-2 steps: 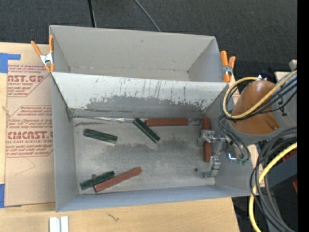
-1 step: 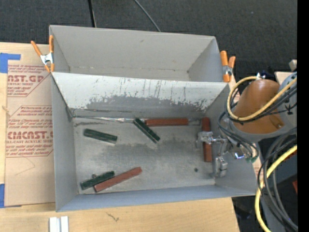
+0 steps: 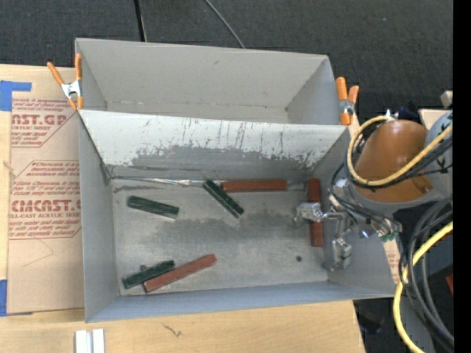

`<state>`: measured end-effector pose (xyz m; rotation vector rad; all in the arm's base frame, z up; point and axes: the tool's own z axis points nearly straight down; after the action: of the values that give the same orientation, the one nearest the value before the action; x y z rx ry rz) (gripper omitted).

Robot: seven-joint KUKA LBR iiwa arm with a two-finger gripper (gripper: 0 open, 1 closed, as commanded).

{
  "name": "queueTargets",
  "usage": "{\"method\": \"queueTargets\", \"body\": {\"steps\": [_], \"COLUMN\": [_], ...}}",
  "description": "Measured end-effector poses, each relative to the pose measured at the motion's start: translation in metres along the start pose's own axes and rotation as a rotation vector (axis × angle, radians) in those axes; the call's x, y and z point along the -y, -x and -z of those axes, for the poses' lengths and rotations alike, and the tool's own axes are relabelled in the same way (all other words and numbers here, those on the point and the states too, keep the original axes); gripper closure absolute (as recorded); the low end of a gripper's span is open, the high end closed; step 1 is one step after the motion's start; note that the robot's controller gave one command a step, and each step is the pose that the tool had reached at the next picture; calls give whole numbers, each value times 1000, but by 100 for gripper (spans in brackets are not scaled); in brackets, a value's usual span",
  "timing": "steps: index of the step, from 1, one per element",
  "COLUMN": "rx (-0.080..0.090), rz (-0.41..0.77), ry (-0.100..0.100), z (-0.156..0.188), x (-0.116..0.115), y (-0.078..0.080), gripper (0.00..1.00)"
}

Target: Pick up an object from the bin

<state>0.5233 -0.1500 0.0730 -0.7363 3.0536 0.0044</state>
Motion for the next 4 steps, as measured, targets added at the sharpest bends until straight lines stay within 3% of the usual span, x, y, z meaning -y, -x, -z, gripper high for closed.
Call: {"method": "queueTargets", "body": {"steps": [1, 2, 3, 4], "rx": [2, 11, 10, 1], "rz": [296, 296, 297, 48], "ry": [-2, 5, 4, 1], "z": [-3, -3, -3, 13], "x": [-12, -17, -17, -14], "y": [-16, -12, -12, -13], "gripper": [100, 0, 0, 0]}}
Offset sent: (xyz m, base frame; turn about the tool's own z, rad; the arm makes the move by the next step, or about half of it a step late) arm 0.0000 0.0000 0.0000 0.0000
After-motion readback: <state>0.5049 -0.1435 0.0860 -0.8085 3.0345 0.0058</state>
